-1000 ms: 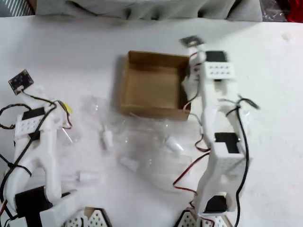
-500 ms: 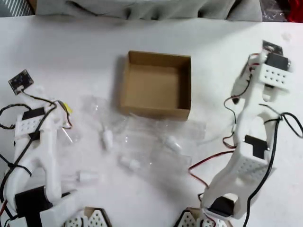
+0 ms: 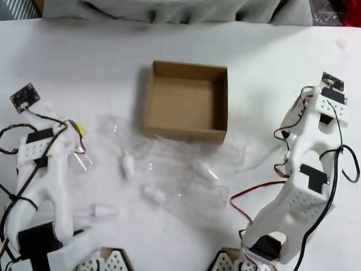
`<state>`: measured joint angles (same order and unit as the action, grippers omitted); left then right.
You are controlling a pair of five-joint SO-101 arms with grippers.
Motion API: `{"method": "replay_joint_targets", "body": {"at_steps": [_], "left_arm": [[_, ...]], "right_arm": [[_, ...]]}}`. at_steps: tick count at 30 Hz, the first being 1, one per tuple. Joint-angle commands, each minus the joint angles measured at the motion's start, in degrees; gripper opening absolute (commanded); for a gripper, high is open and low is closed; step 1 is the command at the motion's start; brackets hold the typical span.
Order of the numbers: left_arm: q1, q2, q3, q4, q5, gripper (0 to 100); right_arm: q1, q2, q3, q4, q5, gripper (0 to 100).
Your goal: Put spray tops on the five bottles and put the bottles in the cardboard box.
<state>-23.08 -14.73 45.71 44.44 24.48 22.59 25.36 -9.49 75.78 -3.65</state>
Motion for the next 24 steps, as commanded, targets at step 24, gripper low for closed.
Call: {"method": "replay_joint_targets", "body": {"at_steps": [24], "left_arm": [[0.4, -0.22, -0.53, -1.41, -0.53, 2]], "right_arm": [[-2.33, -8.75, -6.07, 7.96, 5.01, 1.6]]}}
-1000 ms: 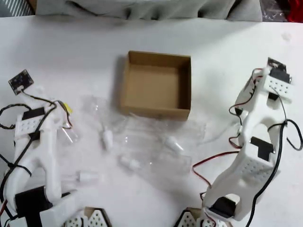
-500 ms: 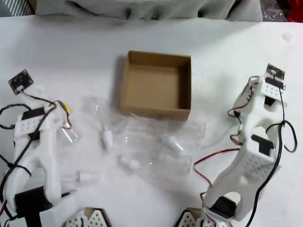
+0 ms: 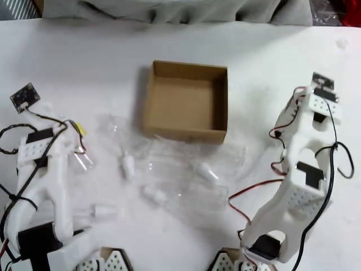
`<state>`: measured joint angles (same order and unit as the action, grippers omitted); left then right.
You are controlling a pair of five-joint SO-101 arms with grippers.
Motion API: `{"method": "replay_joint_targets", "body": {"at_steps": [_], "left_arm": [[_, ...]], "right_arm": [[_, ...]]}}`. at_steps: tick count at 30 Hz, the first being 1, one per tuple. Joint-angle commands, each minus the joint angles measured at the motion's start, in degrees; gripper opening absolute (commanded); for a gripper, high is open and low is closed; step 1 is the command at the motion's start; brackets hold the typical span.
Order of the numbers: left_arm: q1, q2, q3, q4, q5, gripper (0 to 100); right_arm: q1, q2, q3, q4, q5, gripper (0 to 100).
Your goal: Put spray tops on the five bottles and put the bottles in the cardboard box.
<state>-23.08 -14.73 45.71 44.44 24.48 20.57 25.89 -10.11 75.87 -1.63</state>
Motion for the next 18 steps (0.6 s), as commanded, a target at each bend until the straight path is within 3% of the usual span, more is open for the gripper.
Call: {"method": "replay_joint_targets", "body": {"at_steps": [1, 11, 18], "left_arm": [[0.4, -0.57, -0.62, -1.41, -0.53, 2], [1.27, -13.23, -2.46, -0.97, -0.53, 2], [9.45, -30.37, -2.37, -0.97, -0.53, 2]], "right_arm": [[-0.4, -11.12, -6.07, 9.8, 3.34, 1.6], [-7.52, -35.3, -6.42, 22.11, 3.6, 1.6], [-9.45, -49.98, -6.33, 22.2, 8.18, 1.6]]}}
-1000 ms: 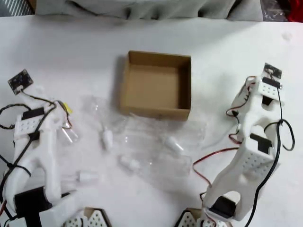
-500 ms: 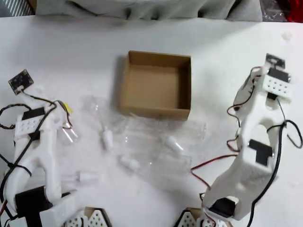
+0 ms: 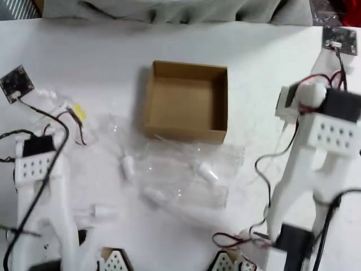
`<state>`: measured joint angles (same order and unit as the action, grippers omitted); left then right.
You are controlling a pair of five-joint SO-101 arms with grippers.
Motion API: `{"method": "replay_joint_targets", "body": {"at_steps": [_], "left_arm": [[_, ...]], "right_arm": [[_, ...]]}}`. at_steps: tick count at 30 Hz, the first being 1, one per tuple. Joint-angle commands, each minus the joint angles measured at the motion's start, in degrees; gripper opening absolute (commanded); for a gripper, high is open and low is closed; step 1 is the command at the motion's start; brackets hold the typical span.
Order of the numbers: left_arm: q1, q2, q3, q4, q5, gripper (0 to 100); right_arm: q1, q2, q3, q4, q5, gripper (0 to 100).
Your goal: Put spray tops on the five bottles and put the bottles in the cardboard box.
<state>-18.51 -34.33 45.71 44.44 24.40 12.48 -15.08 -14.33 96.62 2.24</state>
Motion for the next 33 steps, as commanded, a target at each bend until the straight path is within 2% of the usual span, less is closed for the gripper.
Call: {"method": "replay_joint_targets", "body": {"at_steps": [1, 5, 9, 12, 16, 19, 24, 30, 33], "left_arm": [[6.29, -13.05, -2.29, -0.97, -0.44, 2], [12.79, -21.49, -0.7, -1.49, -0.53, 2], [19.56, -29.49, 4.75, -4.31, -0.53, 2], [19.03, -34.95, 7.56, -4.22, -1.93, 2], [12.88, -36.26, 3.52, 1.49, -12.04, 2], [8.66, -30.29, -1.85, 2.29, -12.57, 2], [5.05, -10.95, -13.71, 4.75, -13.1, 3], [5.23, 7.96, -23.47, 4.48, -12.66, 19], [5.85, 15.6, -28.13, 3.16, -12.66, 19]], "right_arm": [[-1.98, -10.86, -2.11, 1.45, 5.8, 1.7], [-5.58, -17.1, -0.97, 1.45, 10.46, 1.7], [-6.73, -22.64, 6.07, 1.01, 12.04, 1.7], [-6.37, -26.07, 12.57, 1.01, 13.36, 1.7], [-3.91, -29.67, 20.22, -0.22, 17.05, 1.6], [-3.74, -31.52, 24.79, -4.44, 18.02, 1.6], [-4.0, -32.4, 31.91, -8.4, 18.37, 1.6], [-4.0, -32.4, 41.05, -13.58, 18.37, 1.6], [-3.82, -32.4, 45.45, -16.57, 18.46, 1.6]]}}
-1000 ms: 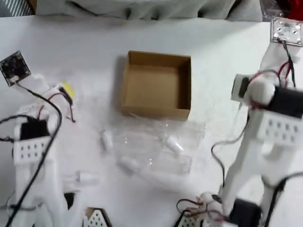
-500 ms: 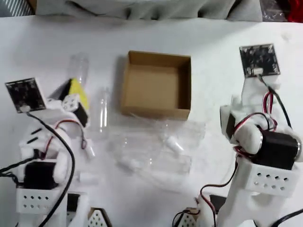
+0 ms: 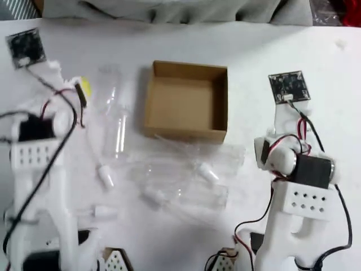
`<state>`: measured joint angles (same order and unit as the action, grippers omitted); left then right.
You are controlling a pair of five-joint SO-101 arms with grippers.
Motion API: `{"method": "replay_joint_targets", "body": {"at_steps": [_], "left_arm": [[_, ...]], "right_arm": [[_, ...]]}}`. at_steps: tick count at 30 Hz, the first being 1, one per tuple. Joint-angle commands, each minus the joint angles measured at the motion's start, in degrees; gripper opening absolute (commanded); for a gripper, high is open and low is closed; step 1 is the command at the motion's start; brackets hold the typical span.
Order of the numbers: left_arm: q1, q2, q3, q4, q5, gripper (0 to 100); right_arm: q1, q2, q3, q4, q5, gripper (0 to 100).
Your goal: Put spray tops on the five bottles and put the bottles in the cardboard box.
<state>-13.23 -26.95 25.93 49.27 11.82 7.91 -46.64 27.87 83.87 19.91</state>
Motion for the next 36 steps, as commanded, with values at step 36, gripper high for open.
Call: {"method": "replay_joint_targets", "body": {"at_steps": [36], "left_arm": [[12.53, 30.55, -9.67, 9.05, -2.64, 23]], "right_arm": [[0.57, -0.92, 30.86, -23.43, -3.69, 1.5]]}}
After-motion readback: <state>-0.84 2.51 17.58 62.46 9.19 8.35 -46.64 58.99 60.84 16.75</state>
